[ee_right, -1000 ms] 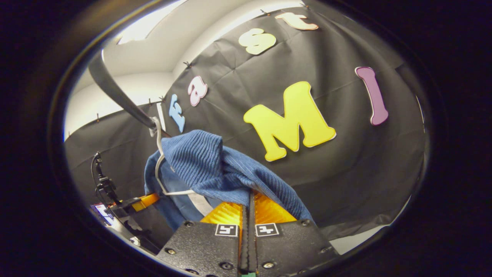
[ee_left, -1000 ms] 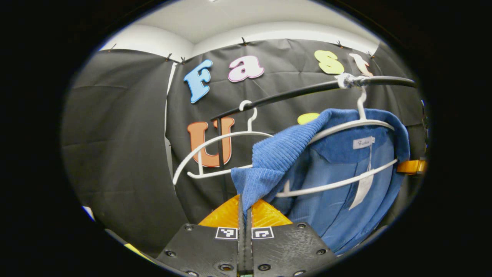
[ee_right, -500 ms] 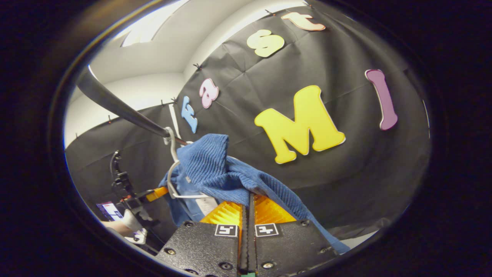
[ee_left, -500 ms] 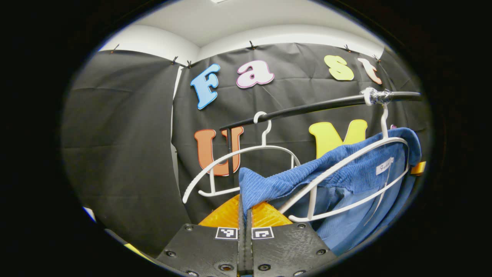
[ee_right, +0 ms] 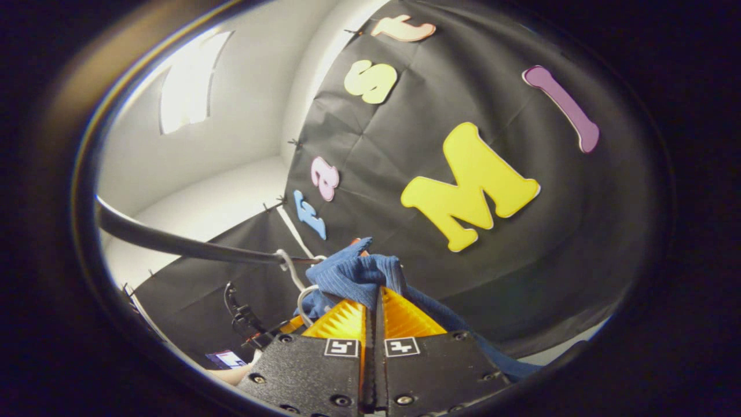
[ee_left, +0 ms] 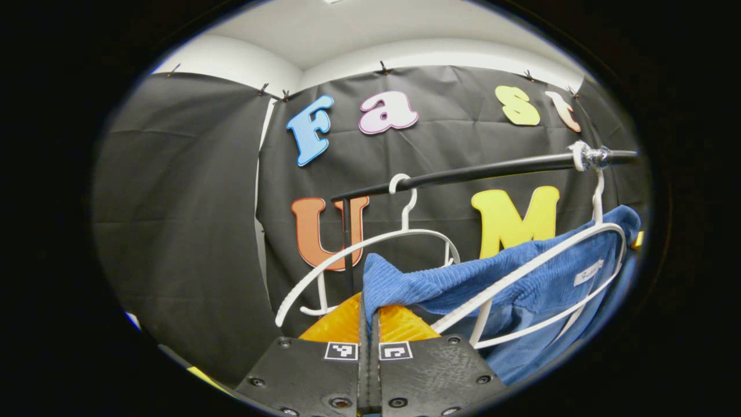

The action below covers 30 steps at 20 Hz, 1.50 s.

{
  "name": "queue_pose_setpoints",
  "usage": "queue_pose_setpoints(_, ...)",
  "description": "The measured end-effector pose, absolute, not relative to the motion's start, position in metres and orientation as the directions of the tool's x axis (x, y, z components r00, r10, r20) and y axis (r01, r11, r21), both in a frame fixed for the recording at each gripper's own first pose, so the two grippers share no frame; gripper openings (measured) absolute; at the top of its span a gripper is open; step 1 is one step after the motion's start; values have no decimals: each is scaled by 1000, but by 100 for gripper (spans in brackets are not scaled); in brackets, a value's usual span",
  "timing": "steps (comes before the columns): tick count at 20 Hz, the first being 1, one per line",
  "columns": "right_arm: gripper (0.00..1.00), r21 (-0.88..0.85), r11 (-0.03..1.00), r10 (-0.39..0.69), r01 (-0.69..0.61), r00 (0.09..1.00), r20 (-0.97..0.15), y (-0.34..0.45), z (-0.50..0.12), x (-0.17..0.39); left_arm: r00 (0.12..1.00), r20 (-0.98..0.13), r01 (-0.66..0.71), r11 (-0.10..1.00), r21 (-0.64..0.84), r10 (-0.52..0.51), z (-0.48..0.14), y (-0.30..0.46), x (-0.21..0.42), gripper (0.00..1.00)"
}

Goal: Grasp the clothes on the hanger with both hands and then place them into the laundry hamper below.

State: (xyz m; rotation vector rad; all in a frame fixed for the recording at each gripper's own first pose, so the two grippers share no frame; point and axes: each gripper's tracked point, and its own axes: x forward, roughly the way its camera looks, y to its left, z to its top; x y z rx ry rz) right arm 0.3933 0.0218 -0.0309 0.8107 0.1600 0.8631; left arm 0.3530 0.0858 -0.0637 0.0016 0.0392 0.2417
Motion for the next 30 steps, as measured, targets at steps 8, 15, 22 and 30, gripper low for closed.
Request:
queue_pose_setpoints(8, 3, 755, 363, 687, -545, 705, 178, 21, -26, 424, 977, -92, -193, 981, -16, 190, -76, 85, 367, 2)
queue_pose_setpoints(15, 3, 798, 418, 638, -434, 765, 81, 8, -58, 445, 980, -166, -119, 991, -63, 108, -100, 75, 365, 2)
queue_pose_setpoints(22, 4, 762, 544, 620, -352, 780, -83, 10, -123, 430, 964, -256, -116, 980, -160, 73, -145, 73, 351, 3)
queue_pose_setpoints(30, 3, 740, 596, 626, -312, 758, -185, 21, -174, 398, 932, -355, -162, 958, -235, 71, -212, 79, 305, 0)
